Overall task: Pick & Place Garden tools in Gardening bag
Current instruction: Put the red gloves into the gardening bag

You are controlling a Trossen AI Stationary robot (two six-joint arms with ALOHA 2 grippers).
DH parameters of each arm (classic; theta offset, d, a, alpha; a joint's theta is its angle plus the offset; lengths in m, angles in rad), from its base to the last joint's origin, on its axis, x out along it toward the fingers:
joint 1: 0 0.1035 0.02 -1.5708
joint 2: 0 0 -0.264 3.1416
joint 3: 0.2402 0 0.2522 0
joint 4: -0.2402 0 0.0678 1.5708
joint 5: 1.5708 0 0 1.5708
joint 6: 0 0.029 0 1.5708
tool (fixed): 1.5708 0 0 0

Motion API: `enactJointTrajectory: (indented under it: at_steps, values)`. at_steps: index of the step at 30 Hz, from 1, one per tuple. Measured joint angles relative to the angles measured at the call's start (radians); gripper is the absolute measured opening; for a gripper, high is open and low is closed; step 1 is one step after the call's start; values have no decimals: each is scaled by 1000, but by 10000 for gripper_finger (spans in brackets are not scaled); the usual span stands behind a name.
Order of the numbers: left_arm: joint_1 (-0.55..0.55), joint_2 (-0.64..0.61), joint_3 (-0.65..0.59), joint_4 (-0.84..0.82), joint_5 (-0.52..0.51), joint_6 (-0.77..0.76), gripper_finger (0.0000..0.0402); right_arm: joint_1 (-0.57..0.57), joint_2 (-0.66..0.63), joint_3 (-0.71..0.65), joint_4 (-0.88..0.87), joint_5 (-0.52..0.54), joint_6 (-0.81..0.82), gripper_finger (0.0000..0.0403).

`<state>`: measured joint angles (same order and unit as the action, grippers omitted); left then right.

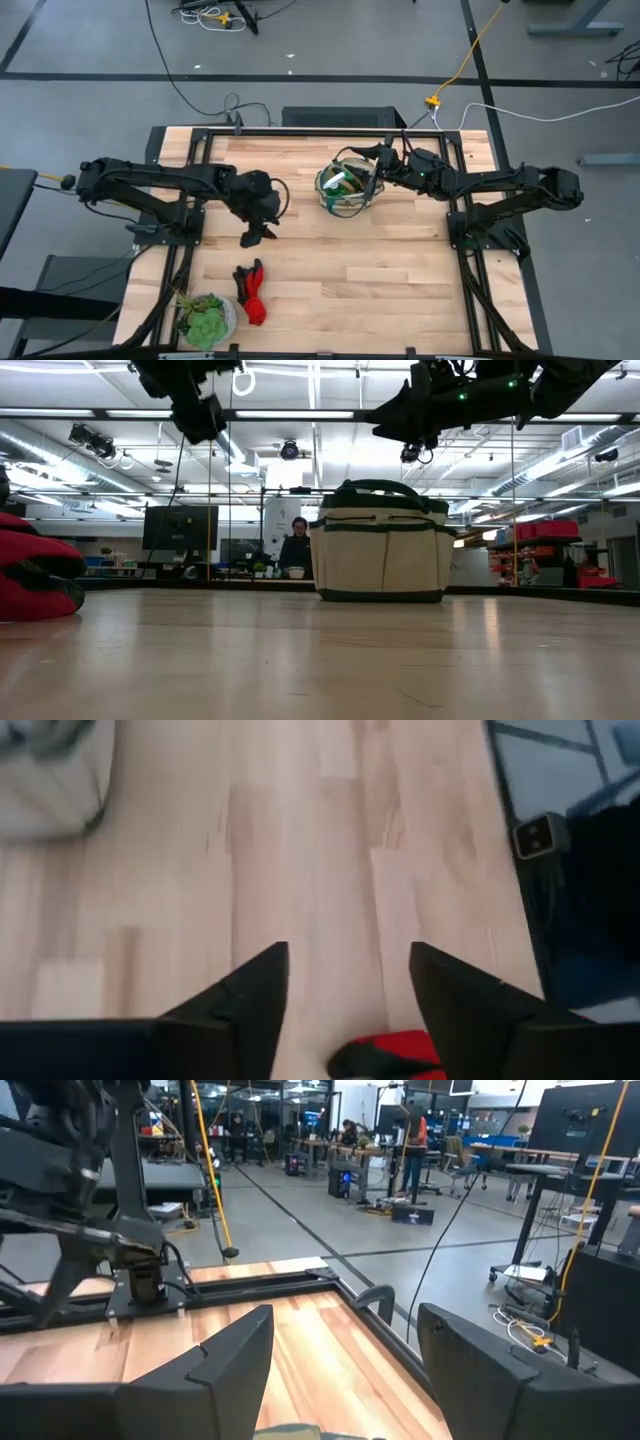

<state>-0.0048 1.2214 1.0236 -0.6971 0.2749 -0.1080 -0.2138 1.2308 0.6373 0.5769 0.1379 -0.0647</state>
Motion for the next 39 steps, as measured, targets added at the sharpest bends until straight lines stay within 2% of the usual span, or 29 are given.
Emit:
enactJointTrajectory:
  at_steps: [3,7,16,25,31,39]
  values:
    - [0,24,-1,-42,4,-93,241,0,0,0,6,0,-11,249]
    - [-15,47,0,-63,11,-133,263,0,0,0,8,0,-24,249]
    - [-64,62,0,-54,6,-183,268,0,0,0,1,0,-26,249]
    - [-179,62,0,-177,-62,-512,248,0,0,0,7,-1,-27,249]
    - [-256,63,0,-176,-100,-741,241,0,0,0,6,-61,-47,249]
    - [-333,105,0,-184,-103,-1007,240,0,0,0,5,-69,-50,249]
